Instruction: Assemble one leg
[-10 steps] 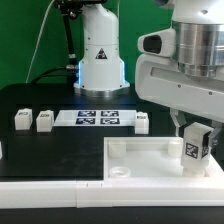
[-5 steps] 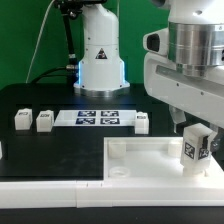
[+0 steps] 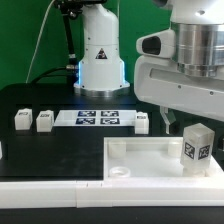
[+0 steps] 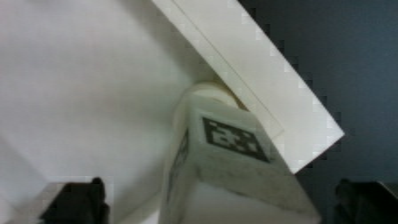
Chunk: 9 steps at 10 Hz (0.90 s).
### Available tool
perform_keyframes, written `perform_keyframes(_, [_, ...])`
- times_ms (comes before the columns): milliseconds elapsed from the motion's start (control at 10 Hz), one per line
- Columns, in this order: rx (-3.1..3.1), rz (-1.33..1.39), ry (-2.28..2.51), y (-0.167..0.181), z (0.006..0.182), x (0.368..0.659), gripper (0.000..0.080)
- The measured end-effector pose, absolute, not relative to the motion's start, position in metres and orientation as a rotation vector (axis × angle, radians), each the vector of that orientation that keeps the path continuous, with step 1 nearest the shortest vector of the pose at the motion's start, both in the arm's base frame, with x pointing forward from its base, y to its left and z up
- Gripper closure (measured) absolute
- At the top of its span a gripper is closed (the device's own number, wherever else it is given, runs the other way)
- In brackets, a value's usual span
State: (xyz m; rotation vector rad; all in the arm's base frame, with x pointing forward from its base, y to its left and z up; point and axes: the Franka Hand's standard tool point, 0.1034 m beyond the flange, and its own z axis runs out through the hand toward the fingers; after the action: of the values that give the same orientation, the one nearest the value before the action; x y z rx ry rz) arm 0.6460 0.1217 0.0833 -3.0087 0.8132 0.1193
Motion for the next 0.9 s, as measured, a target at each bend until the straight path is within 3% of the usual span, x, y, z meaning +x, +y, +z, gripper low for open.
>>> perform_keyframes(500, [-3.106,0.100,-0.016,0.1171,0.0834,0.6472,0.0150])
perform_keyframes(900, [-3.091,0.094,-0.375,0.1173,0.0832,0.6470,0.0150])
